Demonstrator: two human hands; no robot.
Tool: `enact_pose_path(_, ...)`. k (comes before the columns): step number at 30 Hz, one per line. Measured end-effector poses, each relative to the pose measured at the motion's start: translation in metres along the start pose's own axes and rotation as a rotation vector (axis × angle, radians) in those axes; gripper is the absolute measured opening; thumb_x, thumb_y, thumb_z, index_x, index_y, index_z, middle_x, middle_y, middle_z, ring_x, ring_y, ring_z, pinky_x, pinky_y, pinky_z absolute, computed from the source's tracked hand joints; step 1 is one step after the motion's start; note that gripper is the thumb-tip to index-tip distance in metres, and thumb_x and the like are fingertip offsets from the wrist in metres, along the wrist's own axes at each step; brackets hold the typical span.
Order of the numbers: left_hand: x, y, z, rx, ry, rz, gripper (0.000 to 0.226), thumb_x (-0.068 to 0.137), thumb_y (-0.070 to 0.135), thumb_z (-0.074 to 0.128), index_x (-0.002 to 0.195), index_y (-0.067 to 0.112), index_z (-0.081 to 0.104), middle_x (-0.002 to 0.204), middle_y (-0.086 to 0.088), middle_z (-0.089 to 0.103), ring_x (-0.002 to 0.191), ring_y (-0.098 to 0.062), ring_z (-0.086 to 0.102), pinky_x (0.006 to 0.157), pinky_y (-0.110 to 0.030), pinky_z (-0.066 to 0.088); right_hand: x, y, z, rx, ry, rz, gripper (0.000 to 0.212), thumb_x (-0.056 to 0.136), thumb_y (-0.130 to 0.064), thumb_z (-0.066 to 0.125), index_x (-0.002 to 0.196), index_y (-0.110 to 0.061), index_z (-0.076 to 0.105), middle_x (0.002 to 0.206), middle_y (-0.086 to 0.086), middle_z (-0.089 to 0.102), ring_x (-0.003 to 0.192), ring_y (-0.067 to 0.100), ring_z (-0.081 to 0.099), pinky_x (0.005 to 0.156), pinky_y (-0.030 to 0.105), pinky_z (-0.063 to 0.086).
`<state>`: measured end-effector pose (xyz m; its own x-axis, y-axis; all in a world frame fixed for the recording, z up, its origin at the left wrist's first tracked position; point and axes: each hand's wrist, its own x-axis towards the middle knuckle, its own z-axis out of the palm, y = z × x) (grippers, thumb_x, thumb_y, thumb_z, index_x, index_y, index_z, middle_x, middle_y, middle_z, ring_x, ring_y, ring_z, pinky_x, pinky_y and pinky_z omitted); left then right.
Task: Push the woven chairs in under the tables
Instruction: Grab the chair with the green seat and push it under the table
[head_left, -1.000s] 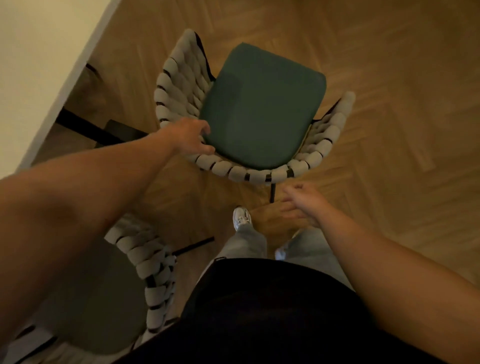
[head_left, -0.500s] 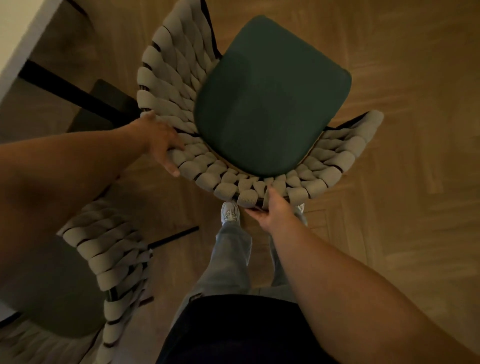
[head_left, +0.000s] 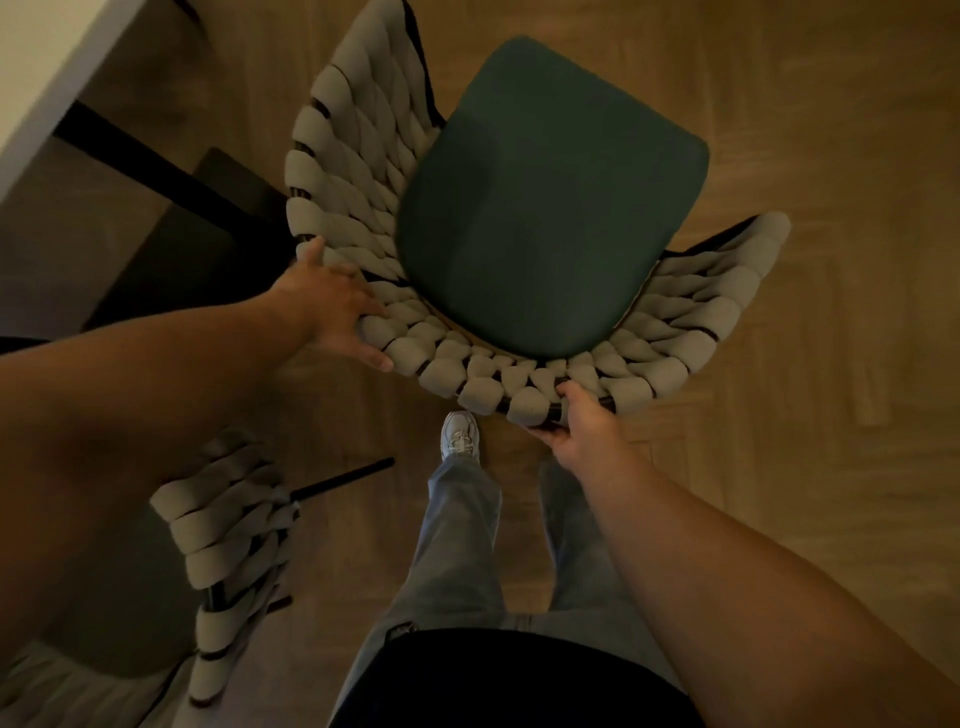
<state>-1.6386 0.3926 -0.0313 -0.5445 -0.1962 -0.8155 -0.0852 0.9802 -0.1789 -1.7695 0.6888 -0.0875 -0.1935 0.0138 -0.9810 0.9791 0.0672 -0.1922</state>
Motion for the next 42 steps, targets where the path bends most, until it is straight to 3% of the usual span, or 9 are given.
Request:
enact_pose_path(6, -0.011, 0.045, 0.009, -0.218, -0.003, -0.108, 0.118, 0.05, 0.105, 0.001, 0.149, 0.048, 0.031, 0.157, 0.012, 0.039, 0.149, -0.023, 0.026, 0.113, -0.069, 0.0, 0.004, -0.055, -0.008, -0.227, 0.021, -0.076, 0.04, 0.094, -0.014, 0.065, 0.132, -0.015, 0.052, 0.121, 0.018, 0.065, 0.096, 0.034, 0.068, 0.054, 0.053, 0.059)
enact_pose_path(11, -0.015, 0.089, 0.01, -0.372, 0.001, -0.195, 0.121, 0.049, 0.105, 0.001, 0.148, 0.045, 0.035, 0.155, 0.01, 0.042, 0.146, -0.025, 0.031, 0.111, -0.072, -0.001, 0.006, -0.098, -0.016, -0.45, -0.036, -0.088, 0.017, 0.098, -0.02, 0.06, 0.114, -0.013, 0.059, 0.117, 0.017, 0.067, 0.09, 0.031, 0.068, 0.059, 0.051, 0.056)
enact_pose_path(18, -0.02, 0.15, -0.006, -0.521, -0.003, -0.289, 0.128, 0.046, 0.105, -0.007, 0.149, 0.041, 0.035, 0.156, 0.008, 0.041, 0.148, -0.025, 0.027, 0.112, -0.072, -0.001, 0.016, -0.153, -0.027, -0.621, -0.07, -0.109, 0.038, 0.098, -0.021, 0.059, 0.134, -0.011, 0.051, 0.123, 0.018, 0.064, 0.107, 0.036, 0.067, 0.078, 0.058, 0.058)
enact_pose_path(28, -0.017, 0.225, -0.028, -0.727, 0.01, -0.468, 0.122, 0.052, 0.105, -0.004, 0.144, 0.041, 0.043, 0.15, 0.004, 0.05, 0.142, -0.027, 0.037, 0.11, -0.071, 0.008, 0.021, -0.214, -0.017, -0.888, -0.109, -0.175, 0.027, 0.095, -0.02, 0.064, 0.118, -0.013, 0.054, 0.1, 0.016, 0.067, 0.083, 0.033, 0.07, 0.041, 0.043, 0.057)
enact_pose_path(34, -0.023, 0.245, -0.022, -0.822, -0.031, -0.52, 0.117, 0.056, 0.102, -0.006, 0.147, 0.042, 0.038, 0.155, 0.002, 0.043, 0.146, -0.028, 0.031, 0.11, -0.071, 0.001, 0.019, -0.214, -0.007, -0.986, -0.086, -0.236, 0.02, 0.094, -0.021, 0.066, 0.108, -0.015, 0.054, 0.095, 0.011, 0.065, 0.08, 0.029, 0.067, 0.041, 0.038, 0.056)
enact_pose_path(36, -0.028, 0.247, -0.014, -0.881, 0.092, -0.537, 0.107, 0.068, 0.096, -0.005, 0.144, 0.04, 0.044, 0.151, 0.003, 0.048, 0.144, -0.023, 0.034, 0.114, -0.065, -0.001, 0.018, -0.211, -0.007, -0.988, -0.074, -0.278, 0.017, 0.095, -0.022, 0.065, 0.103, -0.016, 0.052, 0.091, 0.009, 0.063, 0.076, 0.028, 0.066, 0.04, 0.037, 0.054)
enact_pose_path(38, -0.034, 0.248, -0.002, -1.012, 0.329, -0.61, 0.083, 0.085, 0.084, 0.012, 0.136, 0.033, 0.055, 0.14, 0.003, 0.057, 0.137, -0.018, 0.042, 0.119, -0.054, 0.01, 0.016, -0.208, -0.009, -0.971, -0.064, -0.31, 0.019, 0.096, -0.025, 0.064, 0.108, -0.017, 0.05, 0.09, 0.008, 0.063, 0.076, 0.027, 0.065, 0.042, 0.036, 0.054)
enact_pose_path(40, -0.04, 0.249, 0.011, -1.129, 0.601, -0.757, 0.056, 0.093, 0.064, 0.039, 0.128, 0.026, 0.06, 0.13, 0.002, 0.057, 0.125, -0.017, 0.047, 0.11, -0.043, 0.035, 0.013, -0.206, -0.011, -0.916, -0.048, -0.339, 0.022, 0.096, -0.027, 0.064, 0.111, -0.018, 0.051, 0.089, 0.007, 0.062, 0.074, 0.026, 0.065, 0.038, 0.033, 0.053)
enact_pose_path(42, -0.043, 0.247, 0.017, -1.196, 0.788, -0.992, 0.041, 0.091, 0.043, 0.058, 0.125, 0.02, 0.059, 0.126, -0.003, 0.053, 0.117, -0.021, 0.049, 0.096, -0.039, 0.046, 0.012, -0.202, -0.012, -0.857, -0.038, -0.363, 0.029, 0.095, -0.029, 0.066, 0.118, -0.019, 0.052, 0.095, 0.007, 0.063, 0.076, 0.025, 0.065, 0.041, 0.032, 0.054)
